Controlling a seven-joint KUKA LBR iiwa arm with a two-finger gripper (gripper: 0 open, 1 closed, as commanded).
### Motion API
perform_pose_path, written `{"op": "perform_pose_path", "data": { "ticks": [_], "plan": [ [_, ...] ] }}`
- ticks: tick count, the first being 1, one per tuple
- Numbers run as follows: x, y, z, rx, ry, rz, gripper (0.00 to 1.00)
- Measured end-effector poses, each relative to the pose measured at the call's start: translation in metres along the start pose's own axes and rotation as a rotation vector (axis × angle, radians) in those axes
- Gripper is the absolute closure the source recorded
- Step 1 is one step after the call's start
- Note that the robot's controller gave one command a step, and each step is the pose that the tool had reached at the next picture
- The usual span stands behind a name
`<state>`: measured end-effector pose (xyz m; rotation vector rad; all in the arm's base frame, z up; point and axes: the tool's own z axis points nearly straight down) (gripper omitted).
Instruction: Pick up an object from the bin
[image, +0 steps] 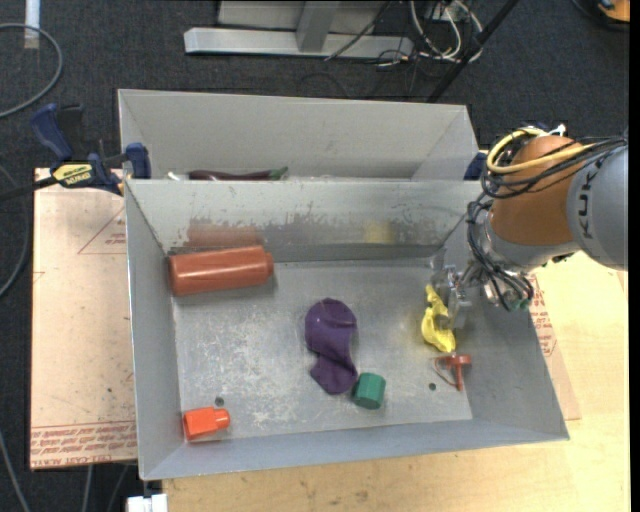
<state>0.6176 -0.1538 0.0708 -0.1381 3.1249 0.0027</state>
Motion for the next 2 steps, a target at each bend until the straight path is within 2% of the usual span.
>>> {"op": "perform_pose_path", "data": {
  "ticks": [1,2],
  "plan": [
    [0.000,0.000,0.000,0.000,0.000,-0.001,1.00],
    [-0.013,0.007,-0.169,0.002,-0.011,0.062,1.00]
  ]
}}
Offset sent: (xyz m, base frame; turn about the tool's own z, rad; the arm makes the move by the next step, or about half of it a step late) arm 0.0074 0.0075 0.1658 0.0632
